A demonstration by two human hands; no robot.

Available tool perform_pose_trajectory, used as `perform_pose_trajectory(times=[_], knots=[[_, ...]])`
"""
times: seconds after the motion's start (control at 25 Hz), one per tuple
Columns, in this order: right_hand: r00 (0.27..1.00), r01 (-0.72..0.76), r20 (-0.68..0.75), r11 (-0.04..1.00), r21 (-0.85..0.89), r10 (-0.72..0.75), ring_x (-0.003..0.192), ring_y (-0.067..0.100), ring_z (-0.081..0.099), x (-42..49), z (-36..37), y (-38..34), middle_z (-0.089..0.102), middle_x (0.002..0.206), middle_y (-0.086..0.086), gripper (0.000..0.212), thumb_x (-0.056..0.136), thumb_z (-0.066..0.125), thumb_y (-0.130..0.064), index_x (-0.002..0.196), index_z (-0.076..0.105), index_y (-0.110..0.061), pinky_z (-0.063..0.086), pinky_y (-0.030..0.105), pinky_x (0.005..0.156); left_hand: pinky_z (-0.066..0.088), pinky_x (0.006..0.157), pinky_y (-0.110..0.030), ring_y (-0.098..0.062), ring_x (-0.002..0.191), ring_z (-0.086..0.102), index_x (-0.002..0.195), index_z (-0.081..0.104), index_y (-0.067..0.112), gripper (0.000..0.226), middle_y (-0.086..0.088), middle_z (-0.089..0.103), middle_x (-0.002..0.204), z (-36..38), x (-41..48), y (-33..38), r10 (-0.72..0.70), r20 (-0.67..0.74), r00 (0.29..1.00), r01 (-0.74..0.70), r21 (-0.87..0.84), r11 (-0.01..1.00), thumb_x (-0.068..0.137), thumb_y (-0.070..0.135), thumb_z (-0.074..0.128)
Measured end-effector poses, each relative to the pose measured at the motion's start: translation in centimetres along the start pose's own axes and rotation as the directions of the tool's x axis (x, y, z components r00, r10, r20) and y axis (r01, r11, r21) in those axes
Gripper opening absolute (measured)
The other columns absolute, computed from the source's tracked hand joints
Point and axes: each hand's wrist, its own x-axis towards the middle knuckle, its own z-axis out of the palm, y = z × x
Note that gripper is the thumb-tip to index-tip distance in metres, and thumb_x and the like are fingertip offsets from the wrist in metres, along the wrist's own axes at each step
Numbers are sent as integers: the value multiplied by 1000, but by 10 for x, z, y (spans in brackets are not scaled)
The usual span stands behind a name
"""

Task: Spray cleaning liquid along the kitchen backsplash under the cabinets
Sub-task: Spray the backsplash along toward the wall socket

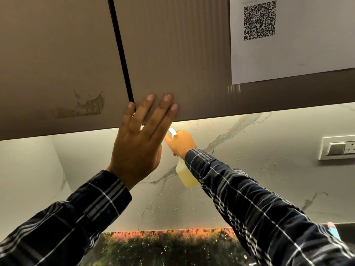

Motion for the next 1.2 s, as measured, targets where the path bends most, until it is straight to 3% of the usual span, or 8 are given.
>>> perform_pose_trajectory(times=[0.2,0.4,0.52,0.72,0.8,0.92,1.08,1.2], knots=[[974,-65,-217,998,13,66,76,32,64,-1,-18,20,69,90,8,33,89,52,-41,97,64,-12,54,37,69,10,128,-51,-34,154,18,162,20,13,75,-8,22,167,6,-2,3,-20,-40,999,20,1,1000,93,4,49],[972,-41,-231,999,17,44,73,30,61,1,-29,31,65,84,6,28,91,53,-39,93,62,-12,45,32,64,11,128,-52,-33,155,18,163,19,14,83,-8,21,168,11,-2,4,-32,-52,998,32,0,999,89,3,54],[961,-2,-277,1000,17,6,60,19,52,-5,-31,35,58,73,0,26,93,54,-40,89,58,-15,36,26,54,11,128,-52,-34,154,19,163,19,14,80,-9,23,168,10,-2,4,-27,-58,998,27,6,1000,91,4,52],[943,-126,-286,978,166,170,69,31,68,-5,-38,49,69,76,9,30,87,49,-37,82,63,-11,59,39,62,10,129,-50,-33,154,19,165,16,15,80,-8,22,168,10,-2,4,-15,-72,997,15,2,1000,92,4,48],[940,-92,-317,987,128,129,66,27,66,-11,-40,55,67,75,6,31,89,51,-41,83,62,-12,56,34,59,11,128,-51,-33,154,19,166,14,15,82,-8,23,168,11,-3,5,-19,-84,996,20,10,1000,92,4,48],[919,-68,-382,994,83,95,58,16,52,-17,-47,59,57,70,-1,30,94,52,-43,85,58,-15,37,26,51,10,128,-51,-34,154,20,163,22,12,78,-9,26,168,12,-3,6,-39,-87,995,39,-3,999,91,4,50],[880,-169,-402,957,237,255,66,28,67,-15,-65,72,67,74,5,28,92,48,-37,81,63,-15,62,42,64,10,128,-52,-36,153,23,163,24,11,76,-12,28,167,11,-2,8,-54,-83,995,53,-17,998,92,5,51],[899,-144,-371,957,250,232,66,29,71,-20,-74,80,65,70,2,27,93,50,-37,75,60,-19,64,45,66,10,128,-54,-38,154,22,165,16,12,85,-11,25,169,12,-2,16,-84,-83,993,83,-18,996,90,5,55]])
